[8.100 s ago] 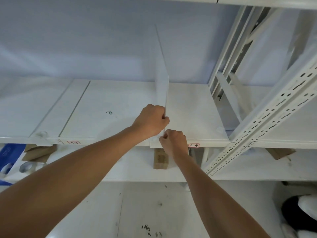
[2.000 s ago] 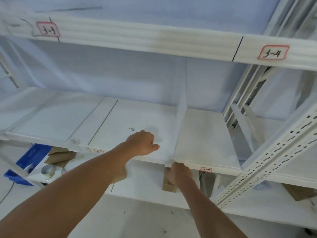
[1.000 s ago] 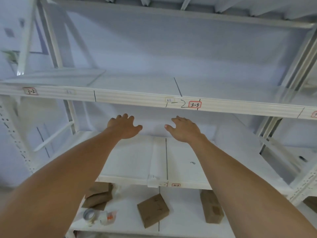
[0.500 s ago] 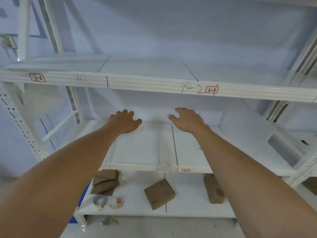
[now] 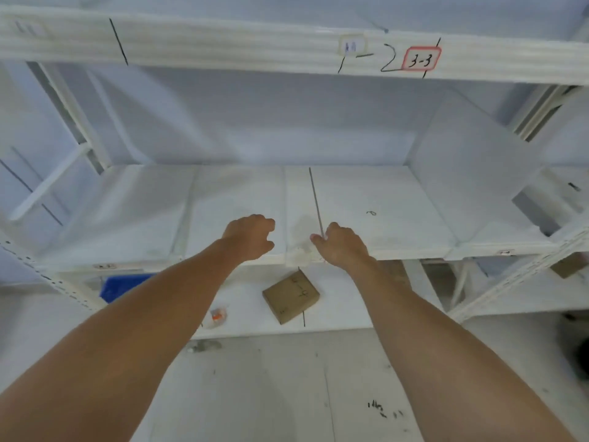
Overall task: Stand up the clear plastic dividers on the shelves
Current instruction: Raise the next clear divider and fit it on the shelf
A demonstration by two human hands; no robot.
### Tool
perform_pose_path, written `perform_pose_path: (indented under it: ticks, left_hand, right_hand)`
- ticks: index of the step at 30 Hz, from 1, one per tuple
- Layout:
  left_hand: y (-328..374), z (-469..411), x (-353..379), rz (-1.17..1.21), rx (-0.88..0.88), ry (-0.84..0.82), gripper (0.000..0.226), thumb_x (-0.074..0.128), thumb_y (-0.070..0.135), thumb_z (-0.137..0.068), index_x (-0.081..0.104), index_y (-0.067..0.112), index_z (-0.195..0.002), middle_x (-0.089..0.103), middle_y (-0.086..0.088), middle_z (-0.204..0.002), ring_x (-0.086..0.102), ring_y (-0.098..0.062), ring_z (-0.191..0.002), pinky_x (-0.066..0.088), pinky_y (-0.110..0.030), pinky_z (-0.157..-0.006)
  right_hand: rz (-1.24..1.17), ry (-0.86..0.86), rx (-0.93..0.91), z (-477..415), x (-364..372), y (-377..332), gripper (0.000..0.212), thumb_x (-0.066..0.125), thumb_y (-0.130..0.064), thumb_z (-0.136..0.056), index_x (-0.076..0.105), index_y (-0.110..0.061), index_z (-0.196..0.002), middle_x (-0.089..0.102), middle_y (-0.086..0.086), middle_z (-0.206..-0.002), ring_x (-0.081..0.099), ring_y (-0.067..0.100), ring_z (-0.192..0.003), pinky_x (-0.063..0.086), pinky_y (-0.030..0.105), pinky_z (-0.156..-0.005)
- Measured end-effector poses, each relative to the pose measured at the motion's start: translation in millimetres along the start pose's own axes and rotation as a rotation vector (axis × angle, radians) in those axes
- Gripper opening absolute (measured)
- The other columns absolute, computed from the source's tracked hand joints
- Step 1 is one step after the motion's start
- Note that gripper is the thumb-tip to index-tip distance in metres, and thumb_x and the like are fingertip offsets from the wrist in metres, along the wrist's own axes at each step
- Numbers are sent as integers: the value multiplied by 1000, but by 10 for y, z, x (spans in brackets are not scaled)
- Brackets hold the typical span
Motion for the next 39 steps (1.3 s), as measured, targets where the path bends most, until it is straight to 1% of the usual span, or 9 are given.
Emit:
perform_pose_path:
  ticks: [4, 6, 9, 11, 15, 19, 24, 27, 39]
  left_hand:
    - [320, -253, 454, -13, 82, -2, 35, 60, 34, -98, 61, 20, -130, 63, -3, -125, 65, -27, -111, 55, -41, -92]
    - [455, -382, 629, -18, 117, 9, 33, 62, 33, -98, 62, 19, -128, 63, -2, -122, 66, -27, -109, 56, -40, -89]
    - [585, -515, 801, -63, 173, 42, 30, 64, 30, -97, 63, 16, -123, 63, -3, -118, 67, -27, -106, 57, -40, -81]
    - [622, -578, 885, -124, 191, 70, 27, 63, 23, -96, 63, 15, -122, 62, -3, -116, 67, -26, -103, 56, -39, -75]
    - [636, -677, 964, -96, 162, 79, 22, 59, 11, -98, 66, 8, -118, 62, -7, -116, 69, -31, -98, 56, -40, -77]
    - [640, -727, 975, -56, 195, 63, 22, 60, 1, -91, 72, 5, -109, 65, -6, -107, 72, -27, -95, 59, -41, -80]
    - [635, -749, 971, -38, 202, 64, 19, 60, 6, -92, 76, 8, -103, 60, -6, -94, 65, -28, -83, 56, -39, -77]
    - [631, -768, 969, -27, 199, 63, 18, 59, 8, -92, 76, 7, -98, 56, -4, -87, 57, -24, -74, 52, -35, -72]
    - [756, -762, 920, 19, 218, 99, 26, 58, 11, -95, 77, 11, -112, 63, -13, -97, 61, -29, -81, 55, -38, -73]
  right_hand:
    - [-311, -123, 170, -177, 757, 457, 71, 49, -69, -87, 63, -6, -117, 68, 9, -109, 65, 30, -100, 48, 35, -76]
    - [-508, -215, 273, -212, 1126, 583, 69, 52, -70, -84, 62, -10, -118, 67, 6, -109, 63, 25, -93, 49, 34, -74]
    - [-864, -362, 366, -246, 1645, 602, 64, 65, -66, -77, 63, -15, -115, 61, 1, -89, 59, 22, -81, 51, 38, -79]
    - [-1166, -417, 430, -257, 1881, 571, 63, 74, -56, -76, 61, -18, -124, 64, 3, -99, 63, 21, -86, 53, 37, -87]
    - [-1573, -486, 434, -260, 2028, 388, 39, 61, -16, -99, 50, -9, -136, 54, 16, -141, 52, 31, -132, 41, 44, -113]
    - [-1766, -443, 372, -357, 2089, 359, 35, 55, -3, -100, 49, 6, -134, 58, 23, -134, 63, 25, -118, 52, 32, -101]
    - [-1806, -384, 344, -457, 2201, 362, 22, 68, -11, -94, 62, 0, -113, 63, 19, -131, 68, 13, -111, 51, 25, -101]
    - [-1818, -347, 352, -476, 2206, 365, 30, 71, -14, -93, 61, 0, -118, 67, 14, -127, 70, 12, -109, 50, 28, -104]
    - [-1810, -209, 384, -585, 2181, 528, 34, 68, -26, -96, 63, -1, -119, 67, 19, -125, 68, 21, -115, 51, 32, -104]
Point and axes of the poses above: each hand's wrist, its own z-axis away from the middle knuckle, its own x-axis out of the palm, y = z × x, the point moved 8 cm from there along -z, towards the middle knuckle
